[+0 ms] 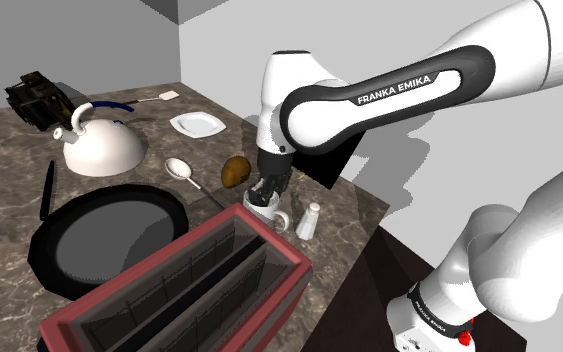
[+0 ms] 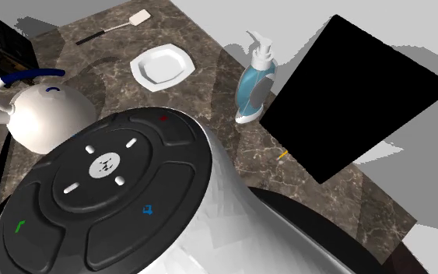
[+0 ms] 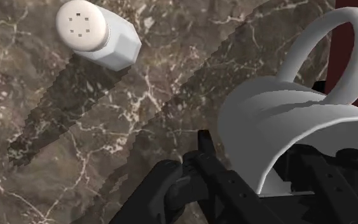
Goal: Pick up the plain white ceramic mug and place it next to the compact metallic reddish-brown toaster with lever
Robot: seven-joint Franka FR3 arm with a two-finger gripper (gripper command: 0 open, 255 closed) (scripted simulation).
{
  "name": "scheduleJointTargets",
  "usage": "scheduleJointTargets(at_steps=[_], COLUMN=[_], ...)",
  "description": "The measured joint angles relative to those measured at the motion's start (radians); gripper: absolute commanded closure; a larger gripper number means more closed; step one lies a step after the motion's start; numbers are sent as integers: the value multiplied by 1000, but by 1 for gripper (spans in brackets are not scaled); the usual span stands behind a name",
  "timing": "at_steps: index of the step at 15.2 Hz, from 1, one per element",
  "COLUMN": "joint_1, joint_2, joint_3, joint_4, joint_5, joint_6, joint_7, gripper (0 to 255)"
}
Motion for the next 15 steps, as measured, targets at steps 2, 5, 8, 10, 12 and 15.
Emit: scheduleJointTargets(at_steps=[2, 5, 8, 10, 12, 15], joint_1=[0, 0, -4, -7, -7, -7], joint_2=[0, 0, -21, -37, -39, -41], joint_3=[0, 0, -5, -9, -10, -11], joint_4=[0, 0, 54, 78, 88, 89], joint_5=[0, 0, -3, -5, -5, -5], joint_6=[0, 0, -73, -115, -127, -131], joint_7=[0, 0, 2, 0, 0, 0], gripper=[0, 0, 0, 0, 0, 0])
